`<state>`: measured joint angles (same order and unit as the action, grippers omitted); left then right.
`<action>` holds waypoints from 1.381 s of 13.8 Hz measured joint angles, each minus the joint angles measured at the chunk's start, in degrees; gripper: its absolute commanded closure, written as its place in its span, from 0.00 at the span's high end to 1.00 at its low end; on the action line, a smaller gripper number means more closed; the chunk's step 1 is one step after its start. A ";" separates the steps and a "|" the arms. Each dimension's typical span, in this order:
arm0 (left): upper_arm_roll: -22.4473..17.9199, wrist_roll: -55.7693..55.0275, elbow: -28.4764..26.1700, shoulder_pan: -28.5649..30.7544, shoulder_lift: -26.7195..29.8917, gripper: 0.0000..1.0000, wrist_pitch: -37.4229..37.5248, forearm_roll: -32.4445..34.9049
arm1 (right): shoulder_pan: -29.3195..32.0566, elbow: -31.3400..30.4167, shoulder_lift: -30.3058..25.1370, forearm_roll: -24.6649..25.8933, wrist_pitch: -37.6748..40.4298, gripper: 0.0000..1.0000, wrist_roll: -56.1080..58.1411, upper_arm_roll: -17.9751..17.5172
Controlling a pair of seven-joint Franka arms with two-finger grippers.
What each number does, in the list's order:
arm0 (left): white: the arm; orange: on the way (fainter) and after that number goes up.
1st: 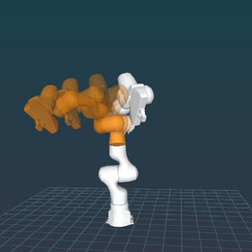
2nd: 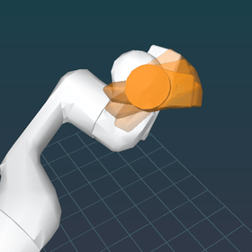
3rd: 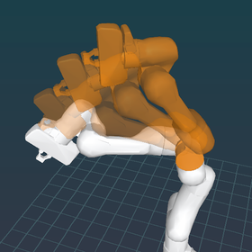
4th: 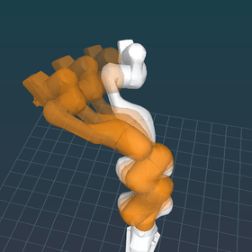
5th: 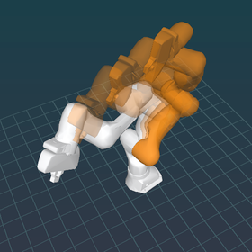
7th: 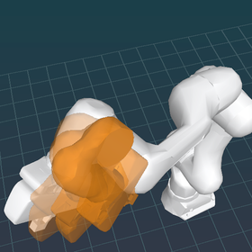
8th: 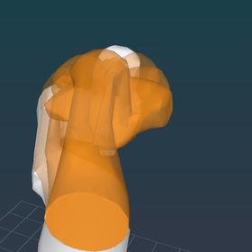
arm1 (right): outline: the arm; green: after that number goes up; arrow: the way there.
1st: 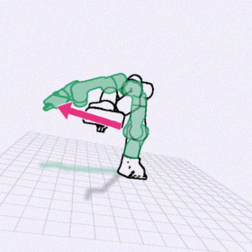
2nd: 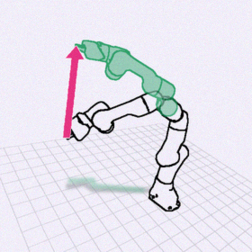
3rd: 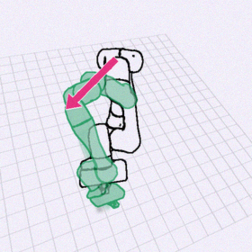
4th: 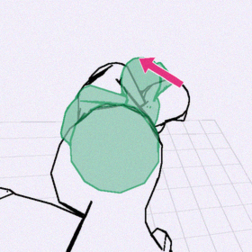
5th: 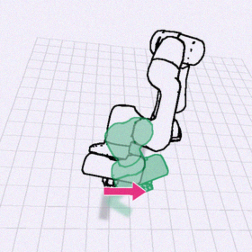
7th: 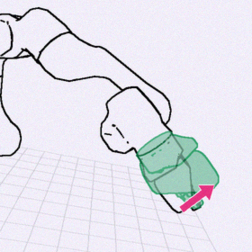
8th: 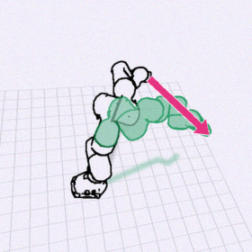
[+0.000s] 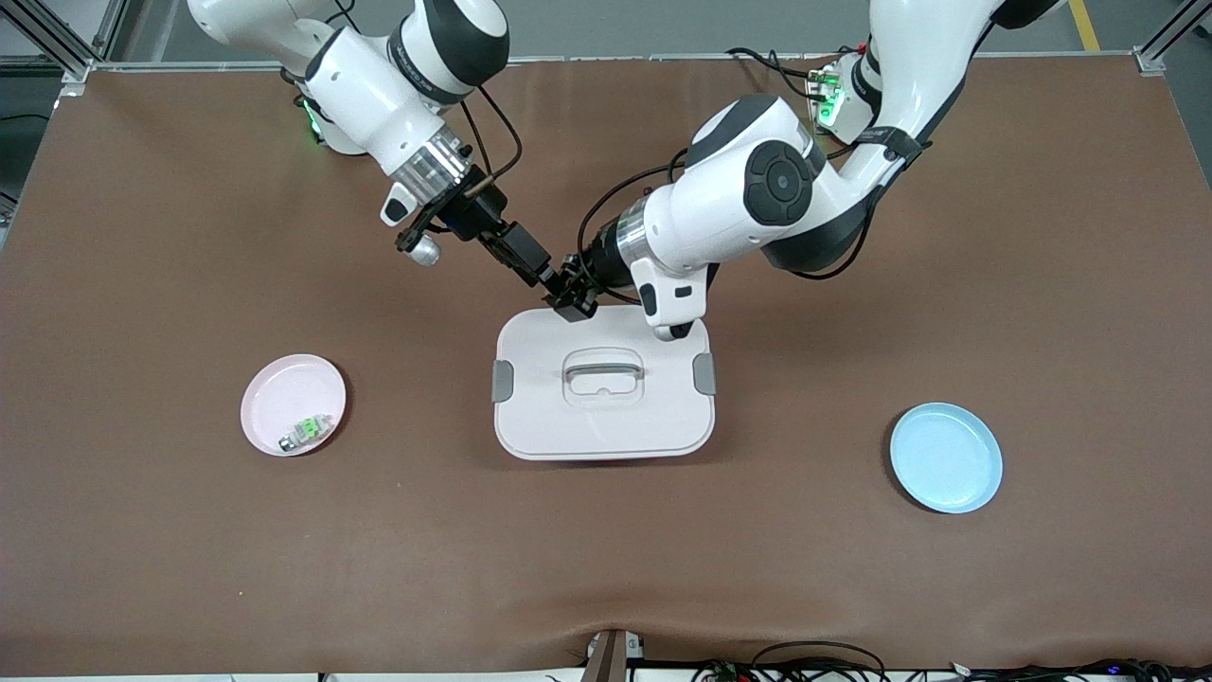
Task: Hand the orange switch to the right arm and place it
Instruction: 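Reach the right gripper toward the orange switch held by the left gripper, then grasp the switch with the right gripper while the left gripper releases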
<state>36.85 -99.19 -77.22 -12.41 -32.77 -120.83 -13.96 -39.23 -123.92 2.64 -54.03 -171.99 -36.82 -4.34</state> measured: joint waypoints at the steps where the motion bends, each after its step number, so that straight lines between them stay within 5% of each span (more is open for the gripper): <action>1: -0.04 0.00 0.00 0.01 0.00 0.00 0.00 0.00 | -0.14 0.22 0.21 0.03 0.00 1.00 0.68 0.01; 10: 0.37 0.00 0.25 -0.39 0.00 0.00 -0.88 0.00 | -1.37 0.77 1.52 0.05 1.92 1.00 7.45 -0.02; 12: 0.37 0.00 0.26 -0.39 0.00 0.00 -0.88 0.00 | -1.38 0.77 1.55 0.05 2.01 0.56 7.88 -0.02; 13: 0.37 0.00 0.26 -0.39 0.00 0.00 -0.88 -0.01 | -1.37 0.81 1.55 0.05 2.17 0.46 7.93 -0.02; 15: 0.37 0.00 0.23 -0.50 -0.13 0.00 -0.87 0.00 | -1.38 1.48 1.55 0.05 2.65 0.00 7.94 -0.01; 19: 0.50 0.00 0.24 -0.69 -0.36 0.00 -0.86 -0.39 | -1.38 2.05 1.71 -0.01 3.37 0.00 7.28 0.11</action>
<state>37.35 -99.20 -76.98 -13.10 -33.13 -121.69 -14.35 -40.60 -121.88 4.35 -54.04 -168.61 -29.54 -4.23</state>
